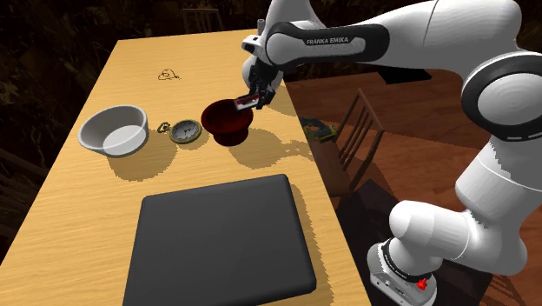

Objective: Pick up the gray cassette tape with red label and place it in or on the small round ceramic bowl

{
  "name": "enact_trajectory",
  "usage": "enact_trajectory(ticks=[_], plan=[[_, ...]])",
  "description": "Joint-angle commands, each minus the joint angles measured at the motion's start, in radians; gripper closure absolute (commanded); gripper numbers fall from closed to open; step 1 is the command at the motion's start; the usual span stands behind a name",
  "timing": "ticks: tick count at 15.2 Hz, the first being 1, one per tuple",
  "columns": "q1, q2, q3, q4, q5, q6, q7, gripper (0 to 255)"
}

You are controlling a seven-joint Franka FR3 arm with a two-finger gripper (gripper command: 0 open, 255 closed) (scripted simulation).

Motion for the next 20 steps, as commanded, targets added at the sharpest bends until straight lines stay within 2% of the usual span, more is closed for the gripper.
enact_trajectory(ticks=[1,8,14,15,20], plan=[[-0.003,0.007,0.006,0.023,0.007,-0.027,0.0,255],[-0.002,0.021,0.018,0.107,0.02,-0.116,0.004,255],[0.296,-0.119,-0.095,0.258,-0.139,-0.137,0.186,255],[0.308,-0.125,-0.099,0.265,-0.145,-0.138,0.192,255],[0.297,-0.131,-0.105,0.201,-0.151,-0.074,0.192,255]])
